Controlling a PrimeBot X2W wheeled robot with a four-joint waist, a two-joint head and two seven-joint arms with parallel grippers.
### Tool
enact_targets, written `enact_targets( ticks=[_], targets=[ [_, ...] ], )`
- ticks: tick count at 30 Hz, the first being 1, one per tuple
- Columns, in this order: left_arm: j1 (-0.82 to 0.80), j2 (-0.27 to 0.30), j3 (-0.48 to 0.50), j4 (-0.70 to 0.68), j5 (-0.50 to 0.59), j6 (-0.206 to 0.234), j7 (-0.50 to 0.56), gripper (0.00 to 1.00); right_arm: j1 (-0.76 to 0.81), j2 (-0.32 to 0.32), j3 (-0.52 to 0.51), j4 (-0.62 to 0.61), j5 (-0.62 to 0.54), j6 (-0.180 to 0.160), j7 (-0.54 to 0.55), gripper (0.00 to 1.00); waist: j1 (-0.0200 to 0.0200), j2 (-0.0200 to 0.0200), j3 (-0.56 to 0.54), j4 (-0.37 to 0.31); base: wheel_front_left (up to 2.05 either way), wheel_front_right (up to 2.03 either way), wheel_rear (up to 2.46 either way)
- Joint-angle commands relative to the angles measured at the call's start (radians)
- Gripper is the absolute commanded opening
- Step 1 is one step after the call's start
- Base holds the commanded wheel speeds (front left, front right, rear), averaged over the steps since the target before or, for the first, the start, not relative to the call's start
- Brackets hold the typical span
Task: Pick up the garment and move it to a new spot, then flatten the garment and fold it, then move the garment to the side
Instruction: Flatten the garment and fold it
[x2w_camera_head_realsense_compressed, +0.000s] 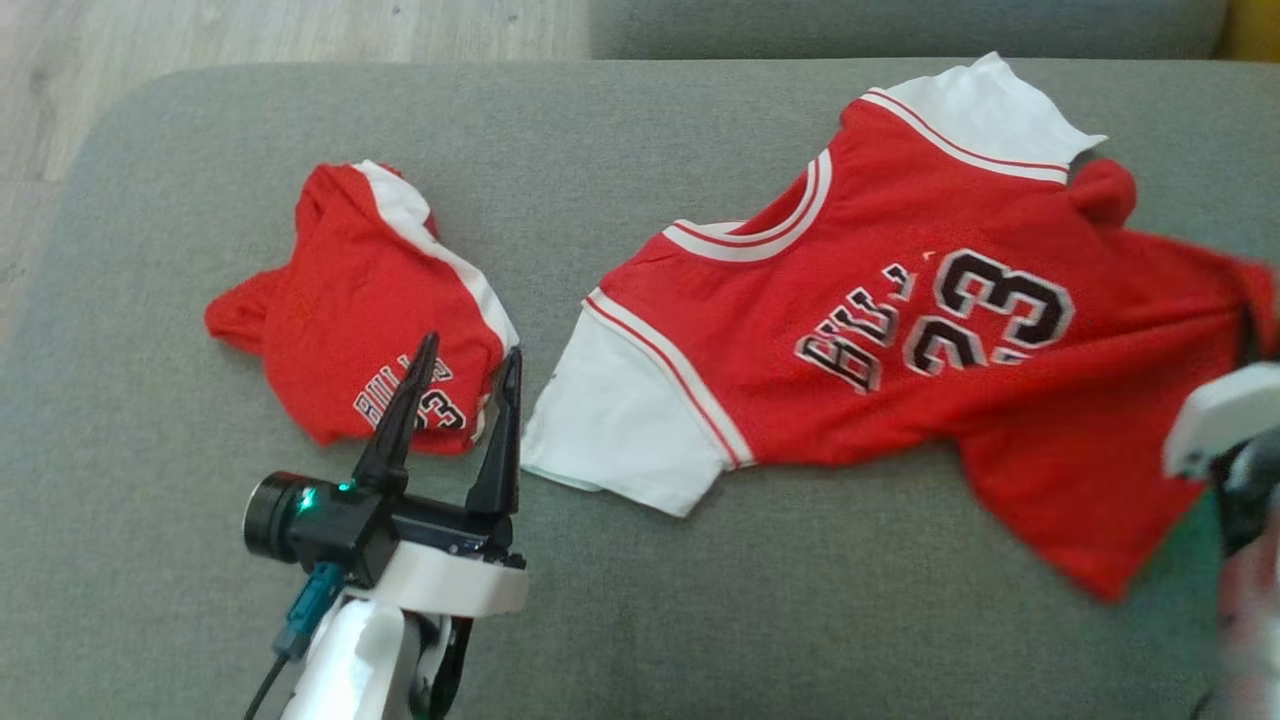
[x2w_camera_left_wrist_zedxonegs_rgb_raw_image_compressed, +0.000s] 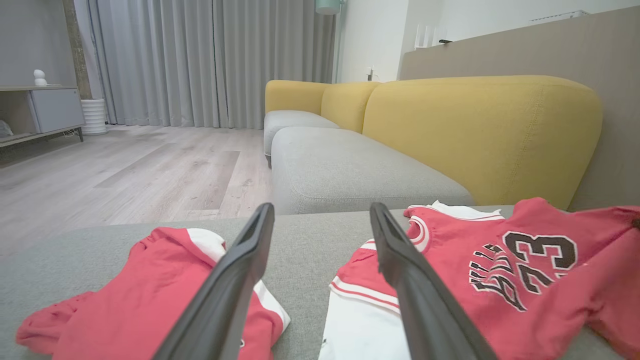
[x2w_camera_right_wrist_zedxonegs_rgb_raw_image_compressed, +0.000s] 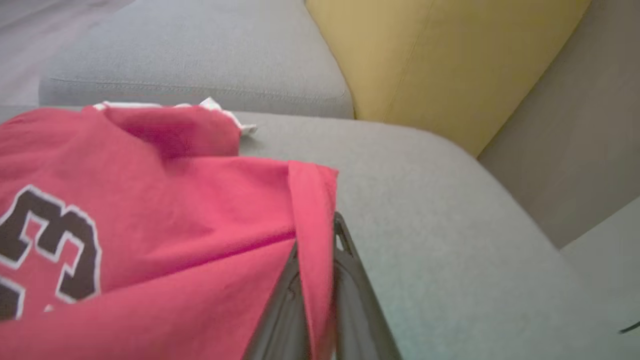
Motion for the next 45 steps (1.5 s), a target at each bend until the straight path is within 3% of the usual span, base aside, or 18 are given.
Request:
enact_targets(
  ticks=[1, 10, 11, 12, 13, 18, 26, 30, 38, 45],
  targets=[
    [-0.047, 0.005, 0.025, -0.032, -0.007, 0.006, -0.005, 1.00, -0.058, -0.041, 0.020, -0.061, -0.026, -0.001, 0.020, 0.00, 0.0000, 0.0000, 0.002, 0.010, 0.00, 0.00, 0.00],
    [-0.054, 0.005, 0.020, -0.038, -0.018, 0.012, -0.005, 1.00, -0.155, -0.204, 0.103, -0.032, -0.066, -0.001, 0.122, 0.00, 0.0000, 0.0000, 0.022, 0.044, 0.00, 0.00, 0.00],
    [-0.055, 0.005, 0.018, -0.038, -0.019, 0.013, -0.005, 1.00, -0.167, -0.216, 0.115, -0.023, -0.063, -0.001, 0.123, 0.16, 0.0000, 0.0000, 0.024, 0.046, 0.00, 0.00, 0.00],
    [-0.057, 0.005, 0.017, -0.038, -0.021, 0.014, -0.005, 1.00, -0.180, -0.231, 0.125, -0.011, -0.062, -0.001, 0.119, 0.78, 0.0000, 0.0000, 0.027, 0.049, 0.00, 0.00, 0.00],
    [-0.059, 0.005, 0.017, -0.039, -0.022, 0.015, -0.005, 1.00, -0.192, -0.247, 0.136, -0.001, -0.067, -0.001, 0.112, 1.00, 0.0000, 0.0000, 0.029, 0.050, 0.00, 0.00, 0.00],
    [-0.064, 0.005, 0.019, -0.040, -0.024, 0.020, -0.005, 1.00, -0.240, -0.254, 0.142, 0.013, -0.074, -0.001, 0.044, 1.00, 0.0000, 0.0000, 0.033, 0.045, 0.00, 0.00, 0.00],
    [-0.048, 0.005, 0.025, -0.044, -0.020, 0.024, -0.005, 1.00, -0.121, -0.035, 0.156, -0.172, 0.067, -0.001, -0.171, 1.00, 0.0000, 0.0000, -0.022, -0.006, 0.00, 0.00, 0.00],
    [-0.037, 0.005, 0.029, -0.044, -0.019, 0.026, -0.005, 1.00, -0.037, 0.010, 0.195, -0.243, 0.152, -0.001, -0.198, 1.00, 0.0000, 0.0000, -0.045, -0.030, 0.00, 0.00, 0.00],
    [-0.012, 0.005, 0.027, -0.033, -0.038, 0.028, -0.005, 1.00, 0.235, 0.032, 0.361, -0.355, 0.377, -0.001, -0.228, 1.00, 0.0000, 0.0000, -0.081, -0.080, 0.00, 0.00, 0.00],
    [-0.005, 0.005, 0.018, -0.022, -0.039, 0.030, -0.005, 1.00, 0.357, 0.032, 0.400, -0.356, 0.433, -0.001, -0.247, 1.00, 0.0000, 0.0000, -0.083, -0.098, 0.00, 0.00, 0.00]
  ],
)
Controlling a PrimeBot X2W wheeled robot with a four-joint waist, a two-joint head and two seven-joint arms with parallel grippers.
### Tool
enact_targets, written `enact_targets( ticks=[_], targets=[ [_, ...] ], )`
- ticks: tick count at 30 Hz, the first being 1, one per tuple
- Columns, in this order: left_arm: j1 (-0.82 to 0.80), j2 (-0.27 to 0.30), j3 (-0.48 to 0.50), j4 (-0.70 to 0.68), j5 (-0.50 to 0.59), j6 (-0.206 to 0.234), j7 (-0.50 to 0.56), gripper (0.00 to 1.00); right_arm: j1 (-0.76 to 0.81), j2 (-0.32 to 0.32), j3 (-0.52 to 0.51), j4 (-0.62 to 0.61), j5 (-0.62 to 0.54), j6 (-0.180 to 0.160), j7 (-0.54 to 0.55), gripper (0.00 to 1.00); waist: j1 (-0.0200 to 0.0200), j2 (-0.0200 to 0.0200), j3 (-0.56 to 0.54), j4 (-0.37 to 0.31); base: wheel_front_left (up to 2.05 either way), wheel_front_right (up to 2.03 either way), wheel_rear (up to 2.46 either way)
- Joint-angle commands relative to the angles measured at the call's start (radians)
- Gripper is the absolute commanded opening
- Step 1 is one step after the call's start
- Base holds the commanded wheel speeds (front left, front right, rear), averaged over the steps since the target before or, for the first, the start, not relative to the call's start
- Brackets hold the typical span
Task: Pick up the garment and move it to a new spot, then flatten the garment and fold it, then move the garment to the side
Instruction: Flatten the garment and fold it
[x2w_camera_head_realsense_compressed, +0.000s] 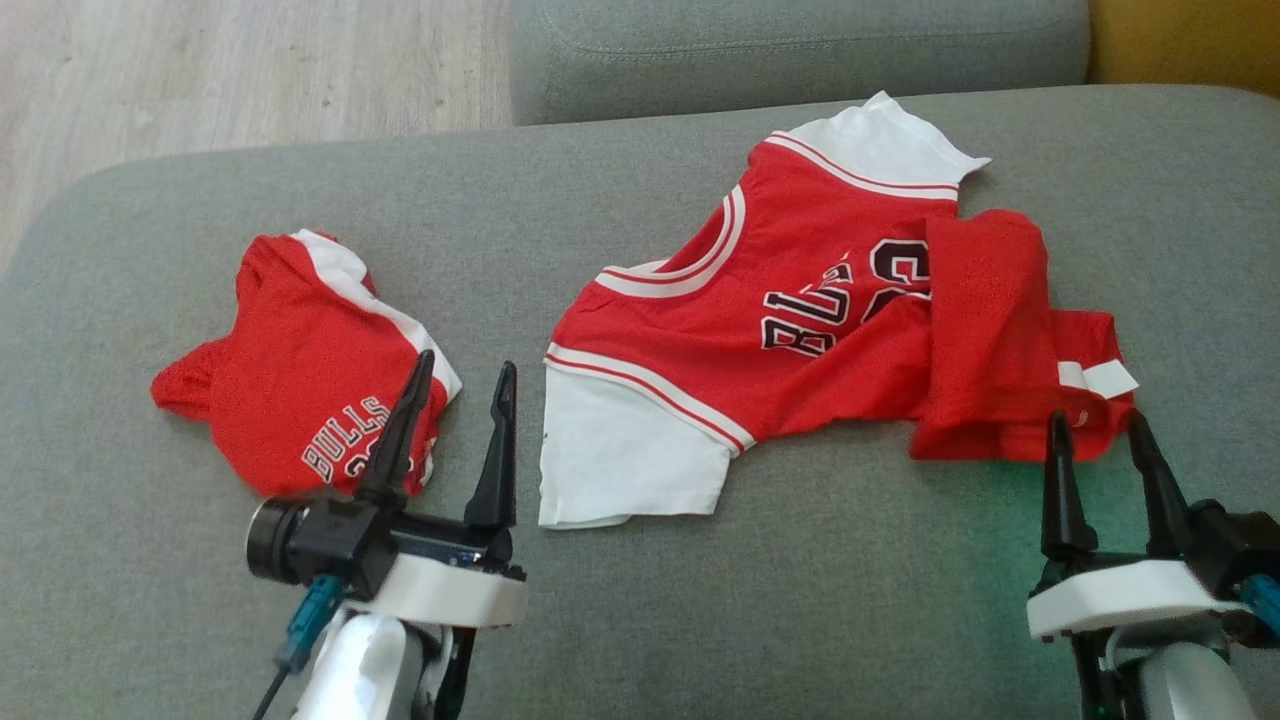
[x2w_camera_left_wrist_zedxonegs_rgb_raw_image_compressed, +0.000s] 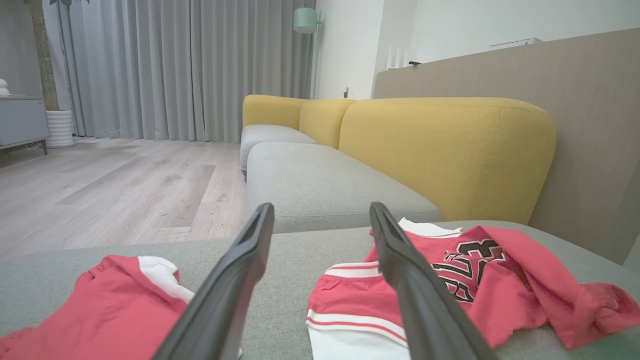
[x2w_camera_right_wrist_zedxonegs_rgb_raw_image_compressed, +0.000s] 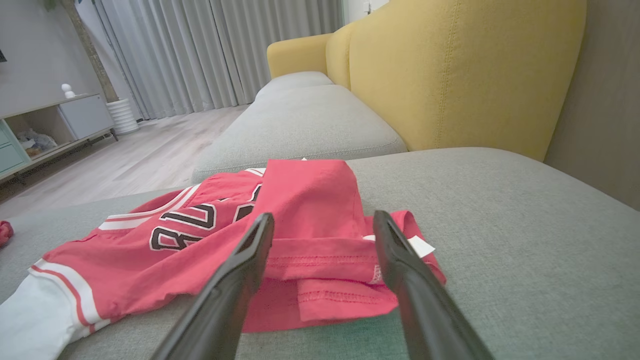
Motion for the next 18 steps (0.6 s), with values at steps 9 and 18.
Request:
enact_targets(
  ticks=[9, 18],
  targets=[
    [-0.031, 0.005, 0.017, -0.015, 0.003, -0.003, -0.005, 1.00, -0.047, -0.006, 0.023, -0.058, -0.013, -0.001, -0.013, 1.00, 0.0002, 0.0000, 0.009, -0.006, 0.00, 0.00, 0.00],
    [-0.036, 0.005, 0.000, -0.001, 0.009, -0.008, -0.005, 1.00, -0.037, -0.006, 0.023, -0.079, -0.017, -0.001, -0.014, 1.00, 0.0002, 0.0000, 0.015, -0.009, 0.00, 0.00, 0.00]
  ],
)
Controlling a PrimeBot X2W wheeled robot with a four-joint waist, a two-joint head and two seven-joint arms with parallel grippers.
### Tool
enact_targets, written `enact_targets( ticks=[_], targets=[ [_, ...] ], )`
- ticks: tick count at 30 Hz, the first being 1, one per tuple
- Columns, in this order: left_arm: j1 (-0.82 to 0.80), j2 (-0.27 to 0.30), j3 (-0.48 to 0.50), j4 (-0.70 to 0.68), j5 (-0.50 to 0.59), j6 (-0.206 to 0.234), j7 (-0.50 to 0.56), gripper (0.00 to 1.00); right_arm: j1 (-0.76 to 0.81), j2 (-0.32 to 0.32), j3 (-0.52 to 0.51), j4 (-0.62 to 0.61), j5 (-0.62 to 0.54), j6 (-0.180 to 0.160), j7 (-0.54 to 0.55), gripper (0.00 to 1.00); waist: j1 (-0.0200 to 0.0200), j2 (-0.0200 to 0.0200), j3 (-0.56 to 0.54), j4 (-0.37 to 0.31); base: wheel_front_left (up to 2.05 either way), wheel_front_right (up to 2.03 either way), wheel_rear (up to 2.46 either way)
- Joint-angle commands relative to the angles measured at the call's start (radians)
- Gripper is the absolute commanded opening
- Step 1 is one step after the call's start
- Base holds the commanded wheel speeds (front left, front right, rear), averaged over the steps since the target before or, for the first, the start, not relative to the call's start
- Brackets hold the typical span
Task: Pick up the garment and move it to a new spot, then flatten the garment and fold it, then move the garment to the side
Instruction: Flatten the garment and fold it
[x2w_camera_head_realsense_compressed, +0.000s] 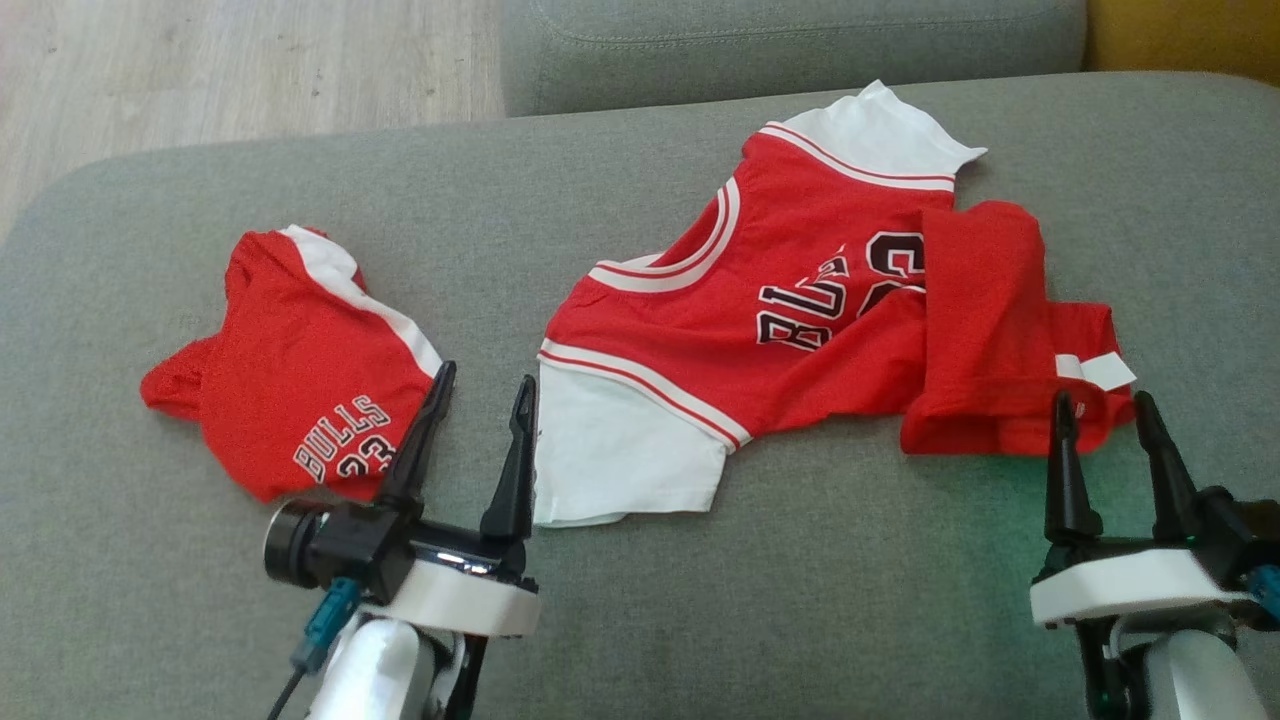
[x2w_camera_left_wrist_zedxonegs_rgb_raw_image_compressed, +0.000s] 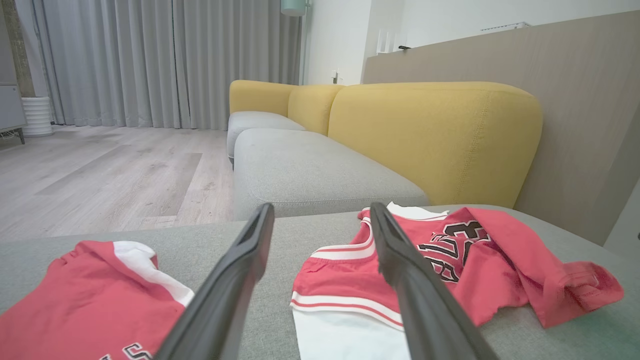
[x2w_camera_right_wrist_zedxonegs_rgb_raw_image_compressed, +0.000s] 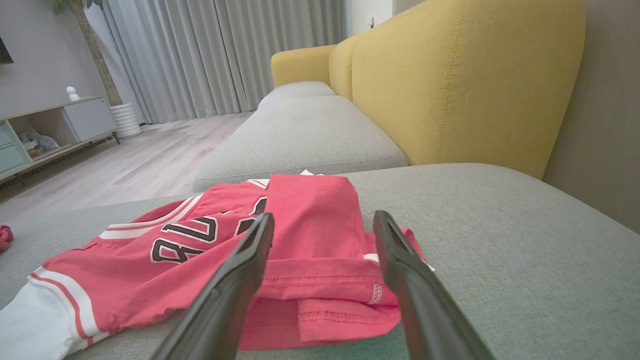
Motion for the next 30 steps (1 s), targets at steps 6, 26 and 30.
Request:
enact_targets(
  ticks=[6, 26, 30],
  targets=[
    [-0.042, 0.005, -0.005, 0.028, 0.025, -0.009, -0.005, 1.00, -0.033, -0.006, 0.026, -0.042, 0.003, -0.001, -0.013, 1.00, 0.0000, 0.0000, 0.012, -0.006, 0.00, 0.00, 0.00],
    [-0.161, 0.007, -0.046, 0.387, 0.048, 0.051, 0.142, 1.00, -0.056, -0.005, 0.048, -0.040, 0.022, -0.001, -0.014, 1.00, 0.0000, 0.0000, 0.068, -0.072, 0.00, 0.00, 0.00],
    [-0.168, 0.007, -0.048, 0.413, 0.045, 0.068, 0.172, 1.00, -0.055, -0.005, 0.048, -0.042, 0.022, -0.001, -0.014, 1.00, 0.0000, 0.0000, 0.071, -0.075, 0.00, 0.00, 0.00]
  ],
)
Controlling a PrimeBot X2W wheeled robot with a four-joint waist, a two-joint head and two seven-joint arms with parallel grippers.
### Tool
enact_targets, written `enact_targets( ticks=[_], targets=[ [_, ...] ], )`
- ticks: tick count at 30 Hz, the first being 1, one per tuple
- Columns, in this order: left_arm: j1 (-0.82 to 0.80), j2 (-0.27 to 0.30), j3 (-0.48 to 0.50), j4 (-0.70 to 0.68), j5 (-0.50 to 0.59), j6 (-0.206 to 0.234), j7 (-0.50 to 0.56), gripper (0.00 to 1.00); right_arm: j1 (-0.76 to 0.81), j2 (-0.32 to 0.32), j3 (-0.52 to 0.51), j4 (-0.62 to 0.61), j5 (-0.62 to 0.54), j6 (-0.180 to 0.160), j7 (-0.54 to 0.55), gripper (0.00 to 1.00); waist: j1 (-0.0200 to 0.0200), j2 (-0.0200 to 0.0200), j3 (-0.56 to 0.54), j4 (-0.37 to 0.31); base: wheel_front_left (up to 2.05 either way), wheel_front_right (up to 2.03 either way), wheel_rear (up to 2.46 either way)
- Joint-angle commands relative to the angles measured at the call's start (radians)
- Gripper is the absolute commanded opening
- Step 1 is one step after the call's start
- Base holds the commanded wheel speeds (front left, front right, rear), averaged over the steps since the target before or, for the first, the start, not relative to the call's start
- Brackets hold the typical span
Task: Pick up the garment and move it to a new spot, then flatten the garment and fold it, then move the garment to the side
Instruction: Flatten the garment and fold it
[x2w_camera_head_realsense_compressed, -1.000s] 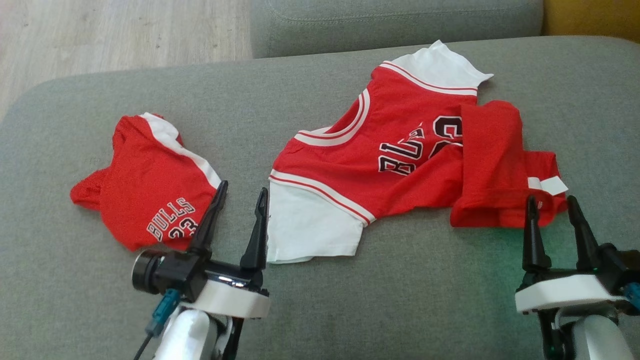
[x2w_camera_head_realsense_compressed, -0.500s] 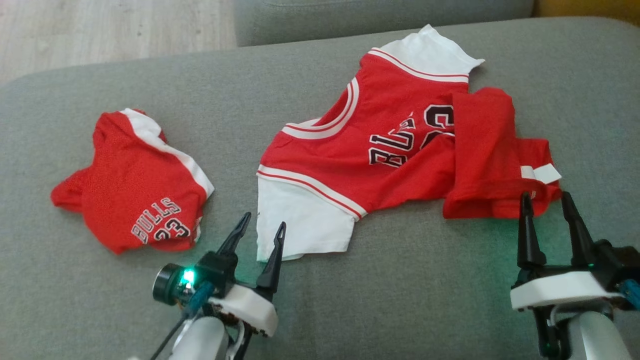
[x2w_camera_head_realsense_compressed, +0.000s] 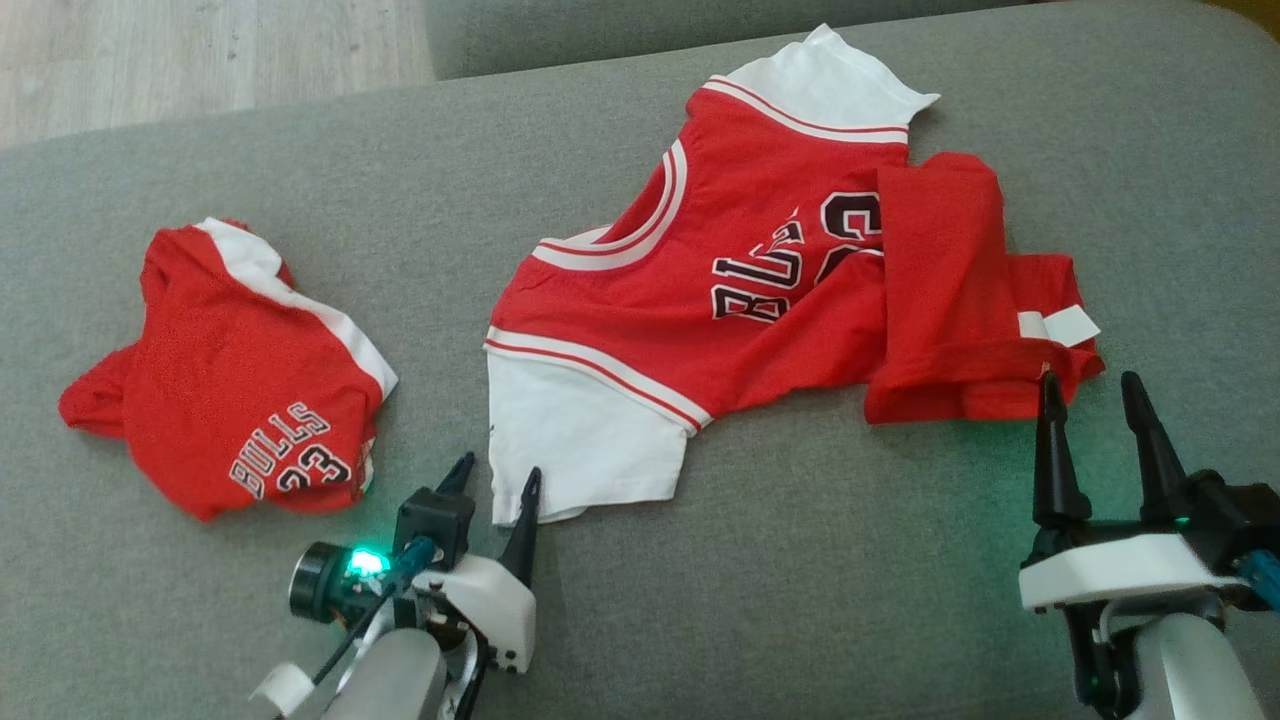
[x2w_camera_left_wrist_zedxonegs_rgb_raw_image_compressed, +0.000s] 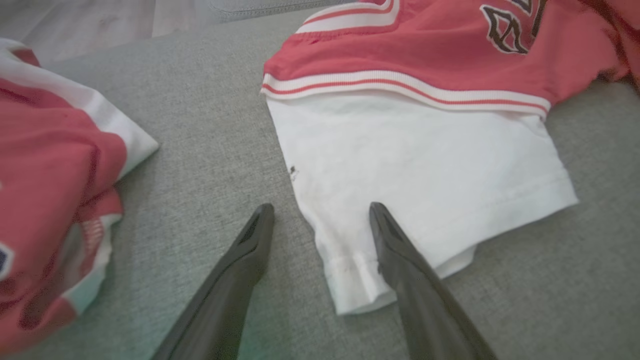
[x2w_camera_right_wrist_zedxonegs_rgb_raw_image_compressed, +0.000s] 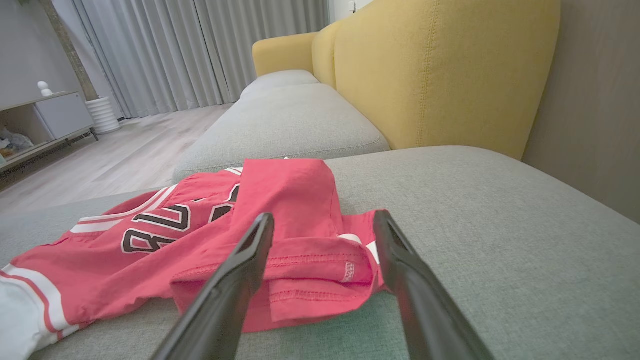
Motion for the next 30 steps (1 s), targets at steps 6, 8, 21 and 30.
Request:
enact_targets(
  ticks=[6, 8, 21, 30],
  targets=[
    [-0.036, 0.006, -0.005, 0.016, -0.019, -0.041, 0.087, 0.10, -0.038, -0.005, 0.021, -0.030, 0.000, -0.001, -0.011, 1.00, -0.0001, 0.0000, 0.003, -0.001, 0.00, 0.00, 0.00],
    [-0.036, 0.008, -0.004, 0.010, -0.030, -0.048, 0.097, 0.00, -0.040, -0.005, 0.021, -0.029, -0.002, -0.001, -0.011, 1.00, -0.0001, 0.0000, 0.003, -0.001, 0.00, 0.00, 0.00],
    [-0.035, 0.016, 0.041, -0.187, -0.065, 0.001, -0.137, 0.00, -0.027, -0.005, 0.171, 0.053, 0.053, -0.001, 0.039, 1.00, -0.0001, 0.0000, -0.030, 0.046, 0.00, 0.00, 0.00],
    [-0.029, 0.015, 0.019, -0.224, -0.062, -0.004, -0.159, 0.00, -0.094, -0.005, 0.262, 0.164, 0.175, -0.001, 0.101, 1.00, -0.0001, 0.0000, -0.018, 0.066, 0.00, 0.00, 0.00]
  ],
)
